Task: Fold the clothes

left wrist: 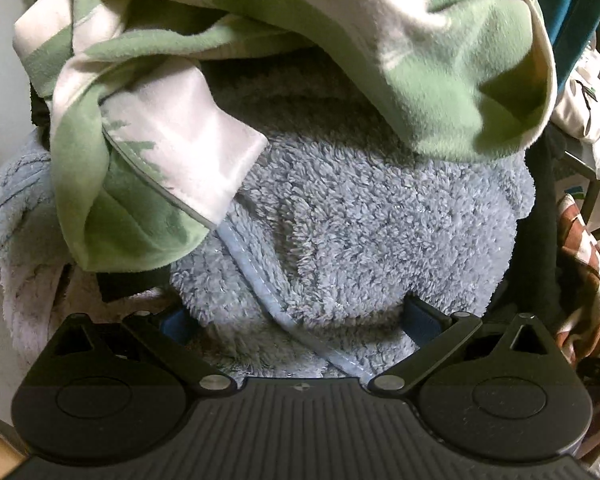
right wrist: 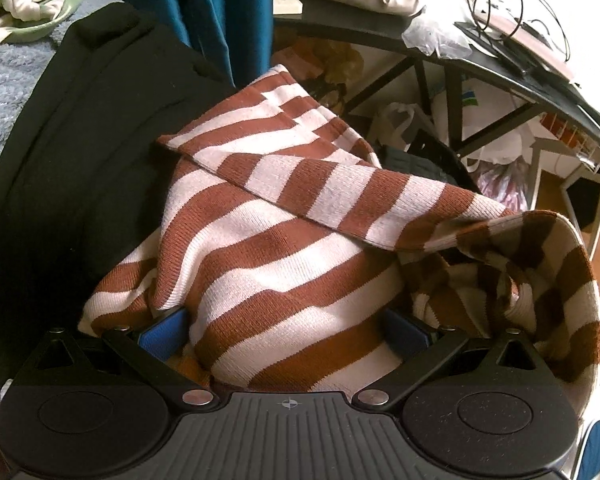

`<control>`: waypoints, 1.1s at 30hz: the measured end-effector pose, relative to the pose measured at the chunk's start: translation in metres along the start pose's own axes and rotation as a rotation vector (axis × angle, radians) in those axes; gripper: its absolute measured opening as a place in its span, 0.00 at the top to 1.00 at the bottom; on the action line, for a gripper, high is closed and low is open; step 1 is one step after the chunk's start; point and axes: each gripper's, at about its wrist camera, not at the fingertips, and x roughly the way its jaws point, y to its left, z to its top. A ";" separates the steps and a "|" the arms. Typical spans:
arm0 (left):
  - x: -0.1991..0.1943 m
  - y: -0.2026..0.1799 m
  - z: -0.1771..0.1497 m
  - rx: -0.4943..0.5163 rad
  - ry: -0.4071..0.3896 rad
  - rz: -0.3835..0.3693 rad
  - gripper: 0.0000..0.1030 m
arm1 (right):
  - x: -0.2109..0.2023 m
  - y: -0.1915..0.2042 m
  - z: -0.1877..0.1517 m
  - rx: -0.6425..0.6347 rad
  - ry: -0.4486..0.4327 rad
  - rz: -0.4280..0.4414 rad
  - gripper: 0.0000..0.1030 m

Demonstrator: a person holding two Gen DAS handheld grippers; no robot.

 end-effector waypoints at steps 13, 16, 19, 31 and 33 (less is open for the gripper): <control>-0.001 -0.001 -0.007 0.006 -0.024 -0.011 0.00 | 0.001 0.001 -0.005 -0.021 -0.024 0.016 0.01; -0.002 -0.001 -0.008 0.011 -0.028 -0.014 0.00 | 0.001 0.001 -0.006 -0.023 -0.024 0.020 0.01; -0.002 -0.001 -0.009 0.019 -0.028 -0.016 0.00 | 0.001 -0.002 -0.002 -0.038 0.004 0.034 0.01; -0.055 -0.010 -0.016 0.030 -0.063 -0.119 0.01 | -0.048 -0.057 0.010 0.020 -0.034 0.196 0.01; -0.072 -0.020 -0.020 0.059 -0.112 -0.136 0.01 | -0.056 -0.064 0.008 0.021 -0.057 0.196 0.01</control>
